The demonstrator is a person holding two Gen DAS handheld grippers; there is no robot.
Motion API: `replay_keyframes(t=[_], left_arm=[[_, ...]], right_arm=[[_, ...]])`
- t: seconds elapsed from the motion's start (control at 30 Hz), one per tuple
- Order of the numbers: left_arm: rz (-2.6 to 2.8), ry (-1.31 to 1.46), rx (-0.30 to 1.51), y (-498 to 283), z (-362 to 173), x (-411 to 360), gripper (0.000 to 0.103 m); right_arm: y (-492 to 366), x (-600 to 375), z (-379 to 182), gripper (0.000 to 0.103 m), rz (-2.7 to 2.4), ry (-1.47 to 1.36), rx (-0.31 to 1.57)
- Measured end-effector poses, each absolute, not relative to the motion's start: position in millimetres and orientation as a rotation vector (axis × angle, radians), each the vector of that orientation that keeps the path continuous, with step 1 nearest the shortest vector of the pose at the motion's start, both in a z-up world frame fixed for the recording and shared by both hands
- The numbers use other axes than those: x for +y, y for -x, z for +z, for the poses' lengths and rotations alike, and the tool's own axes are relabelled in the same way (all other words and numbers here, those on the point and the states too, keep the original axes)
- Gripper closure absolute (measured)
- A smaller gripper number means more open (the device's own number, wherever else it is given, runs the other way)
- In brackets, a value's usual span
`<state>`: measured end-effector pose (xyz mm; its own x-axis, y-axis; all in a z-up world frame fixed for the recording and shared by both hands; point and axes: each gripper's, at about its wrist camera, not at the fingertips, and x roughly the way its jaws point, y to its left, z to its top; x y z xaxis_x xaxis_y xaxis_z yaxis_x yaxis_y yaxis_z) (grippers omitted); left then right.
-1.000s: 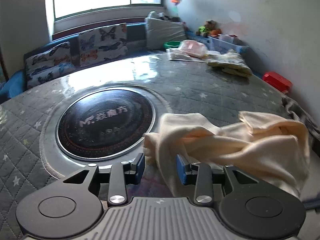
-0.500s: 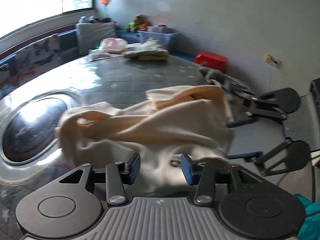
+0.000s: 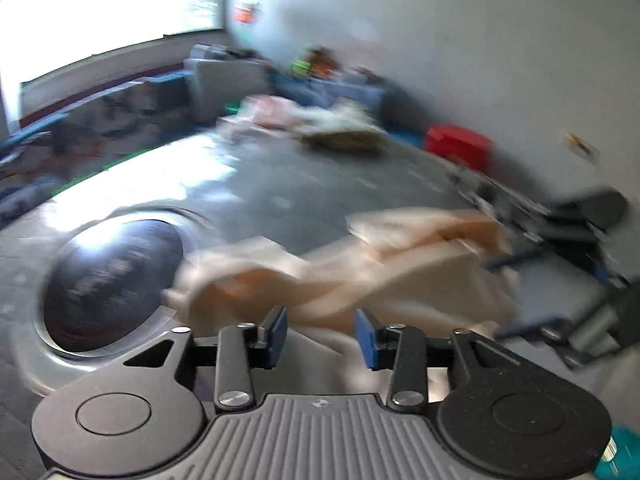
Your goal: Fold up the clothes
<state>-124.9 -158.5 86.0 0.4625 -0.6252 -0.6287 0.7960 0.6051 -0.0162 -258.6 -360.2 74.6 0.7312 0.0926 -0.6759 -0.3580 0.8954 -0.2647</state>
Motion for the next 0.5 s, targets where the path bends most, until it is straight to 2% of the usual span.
replay_keyframes(t=[0.27,0.37,0.4,0.43,0.47,0.5], left_arm=[[-0.78,-0.453,0.549,84,73,-187,0.053],[-0.794,-0.494,0.576,74,61,-196,0.053],[-0.795,-0.5,0.585,71,58,-197,0.057],[-0.791,-0.498,0.591,68,56,-197,0.068],[-0.788,-0.495,0.598,66,54,-196,0.074],[-0.786,-0.486,0.611,63,52,-195,0.082]], right_arm=[[203,-388,79,0.048,0.039,0.295,0.674],[180,-405,68,0.054,0.008,0.231,0.725],[171,-412,62,0.057,0.008,0.207,0.756],[166,-415,58,0.057,0.013,0.197,0.781],[163,-417,55,0.057,0.014,0.196,0.793],[161,-419,52,0.062,0.013,0.2,0.808]])
